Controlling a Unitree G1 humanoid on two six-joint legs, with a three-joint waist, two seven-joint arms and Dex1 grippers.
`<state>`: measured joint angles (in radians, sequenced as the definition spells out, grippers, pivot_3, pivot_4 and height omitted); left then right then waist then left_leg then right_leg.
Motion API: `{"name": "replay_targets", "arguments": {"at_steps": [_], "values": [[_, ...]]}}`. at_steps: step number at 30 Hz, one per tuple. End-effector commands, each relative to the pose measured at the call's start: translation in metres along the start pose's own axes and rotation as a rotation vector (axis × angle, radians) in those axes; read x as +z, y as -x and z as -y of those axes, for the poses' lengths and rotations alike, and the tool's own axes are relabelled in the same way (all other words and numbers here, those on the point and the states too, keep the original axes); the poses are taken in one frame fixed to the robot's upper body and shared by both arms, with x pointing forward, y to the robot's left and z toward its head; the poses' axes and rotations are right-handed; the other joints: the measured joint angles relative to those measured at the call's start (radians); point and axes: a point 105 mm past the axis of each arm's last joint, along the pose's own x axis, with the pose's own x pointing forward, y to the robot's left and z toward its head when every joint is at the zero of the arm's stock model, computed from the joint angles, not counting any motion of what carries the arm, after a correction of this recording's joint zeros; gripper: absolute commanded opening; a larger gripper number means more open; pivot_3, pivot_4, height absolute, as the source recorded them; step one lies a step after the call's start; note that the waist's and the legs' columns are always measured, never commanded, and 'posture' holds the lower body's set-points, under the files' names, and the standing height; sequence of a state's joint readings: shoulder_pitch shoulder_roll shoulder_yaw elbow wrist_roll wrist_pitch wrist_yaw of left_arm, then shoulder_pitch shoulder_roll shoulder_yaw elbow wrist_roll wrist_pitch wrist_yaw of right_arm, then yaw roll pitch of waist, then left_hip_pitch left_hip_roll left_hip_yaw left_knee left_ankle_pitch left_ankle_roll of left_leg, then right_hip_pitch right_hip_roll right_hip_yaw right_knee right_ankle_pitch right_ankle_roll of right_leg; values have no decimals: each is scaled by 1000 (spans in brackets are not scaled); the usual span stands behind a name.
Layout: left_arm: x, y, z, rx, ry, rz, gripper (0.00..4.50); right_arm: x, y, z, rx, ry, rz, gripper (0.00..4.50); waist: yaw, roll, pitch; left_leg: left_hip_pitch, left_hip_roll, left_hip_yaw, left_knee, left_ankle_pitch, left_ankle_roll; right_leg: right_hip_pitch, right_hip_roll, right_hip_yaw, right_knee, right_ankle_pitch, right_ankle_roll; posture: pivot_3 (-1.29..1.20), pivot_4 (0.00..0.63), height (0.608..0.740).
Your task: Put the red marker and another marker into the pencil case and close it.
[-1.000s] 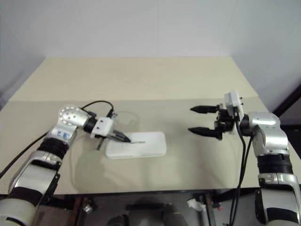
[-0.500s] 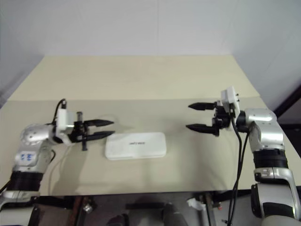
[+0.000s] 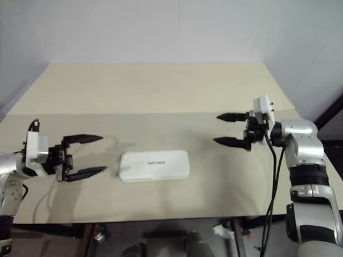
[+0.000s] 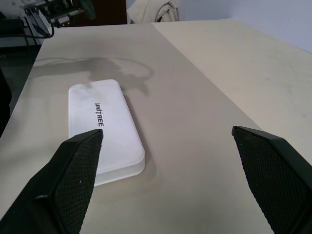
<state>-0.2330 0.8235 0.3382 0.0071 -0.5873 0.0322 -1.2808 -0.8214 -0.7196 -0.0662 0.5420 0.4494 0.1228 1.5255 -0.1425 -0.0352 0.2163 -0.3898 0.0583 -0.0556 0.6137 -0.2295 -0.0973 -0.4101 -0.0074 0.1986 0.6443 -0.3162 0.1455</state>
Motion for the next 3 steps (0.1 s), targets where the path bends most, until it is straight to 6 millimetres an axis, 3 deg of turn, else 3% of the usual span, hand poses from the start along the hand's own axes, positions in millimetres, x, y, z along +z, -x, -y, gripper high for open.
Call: {"name": "replay_targets", "arguments": {"at_steps": [1, 3], "values": [[15, 4, -2, 23, -25, 49, 4466, 16, 7, -3, 24, 71, 32, 4500, 1, 0, 0, 0, 0, 0, 0, 0, 0, 0, 0, 0, 0, 0, 0, 0, 150, 740], [14, 7, 1, 8, -9, 40, 4466, 16, 5, -4, 19, 73, 47, 4500, 2, 0, 0, 0, 1, 0, 0, -1, 0, 0, 0, 0, 0, 1, 2, 0, 150, 740]]}}
